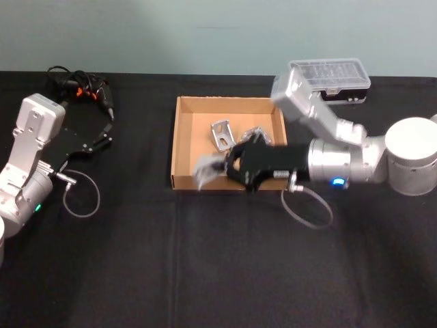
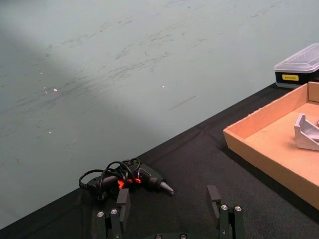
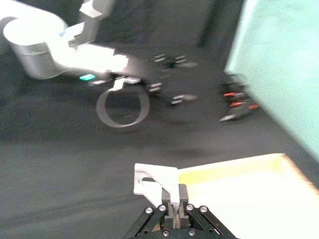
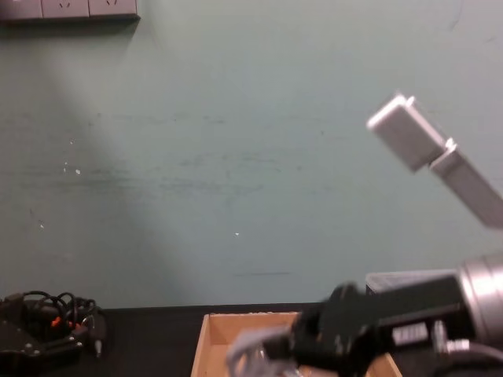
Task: Use one hand to pick up the angle iron from the table and place it into the box.
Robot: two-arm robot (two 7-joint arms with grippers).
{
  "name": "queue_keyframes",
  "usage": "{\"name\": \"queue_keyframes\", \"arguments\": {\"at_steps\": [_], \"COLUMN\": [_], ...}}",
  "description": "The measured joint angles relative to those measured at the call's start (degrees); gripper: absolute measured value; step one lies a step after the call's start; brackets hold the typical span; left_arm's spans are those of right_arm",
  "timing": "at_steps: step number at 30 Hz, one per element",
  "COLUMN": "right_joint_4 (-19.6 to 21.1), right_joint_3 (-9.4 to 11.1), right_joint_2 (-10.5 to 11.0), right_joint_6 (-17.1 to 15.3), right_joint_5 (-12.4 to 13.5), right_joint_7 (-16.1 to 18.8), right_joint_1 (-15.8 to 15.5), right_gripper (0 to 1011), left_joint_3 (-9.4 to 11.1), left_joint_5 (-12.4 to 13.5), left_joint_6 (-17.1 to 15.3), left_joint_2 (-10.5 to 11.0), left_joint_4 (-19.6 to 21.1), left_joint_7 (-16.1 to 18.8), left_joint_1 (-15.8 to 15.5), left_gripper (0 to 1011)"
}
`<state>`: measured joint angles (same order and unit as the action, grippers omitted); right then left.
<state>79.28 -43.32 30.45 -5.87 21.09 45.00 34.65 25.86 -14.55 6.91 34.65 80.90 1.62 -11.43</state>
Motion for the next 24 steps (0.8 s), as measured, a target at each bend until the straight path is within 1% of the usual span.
{"name": "queue_keyframes", "arguments": {"at_steps": [1, 5, 9, 10, 15, 24], "right_joint_4": [-0.02, -0.81, -2.12, -2.97, -5.66, -8.88], "right_joint_3": [1.08, 3.22, 4.25, 4.59, 5.33, 5.69], "right_joint_2": [0.03, -0.06, -0.32, -0.47, -1.14, -2.34], "right_joint_6": [0.2, 0.75, 0.86, 0.86, 0.74, 0.43], "right_joint_5": [-0.02, -0.81, -1.67, -2.13, -3.29, -4.58], "right_joint_7": [-1.56, -4.87, -6.44, -7.02, -7.97, -7.88], "right_joint_1": [0.02, 0.02, 0.08, 0.12, 0.15, 0.14], "right_gripper": [57, 57, 57, 57, 57, 57], "left_joint_3": [0.0, 0.0, 0.0, 0.0, 0.0, 0.0], "left_joint_5": [0.0, 0.0, 0.0, 0.0, 0.0, 0.0], "left_joint_6": [0.0, 0.0, 0.0, 0.0, 0.0, 0.0], "left_joint_2": [0.0, 0.0, 0.0, 0.0, 0.0, 0.0], "left_joint_4": [0.0, 0.0, 0.0, 0.0, 0.0, 0.0], "left_joint_7": [0.0, 0.0, 0.0, 0.0, 0.0, 0.0], "left_joint_1": [0.0, 0.0, 0.0, 0.01, 0.0, 0.0], "left_gripper": [1000, 1000, 1000, 1000, 1000, 1000]}}
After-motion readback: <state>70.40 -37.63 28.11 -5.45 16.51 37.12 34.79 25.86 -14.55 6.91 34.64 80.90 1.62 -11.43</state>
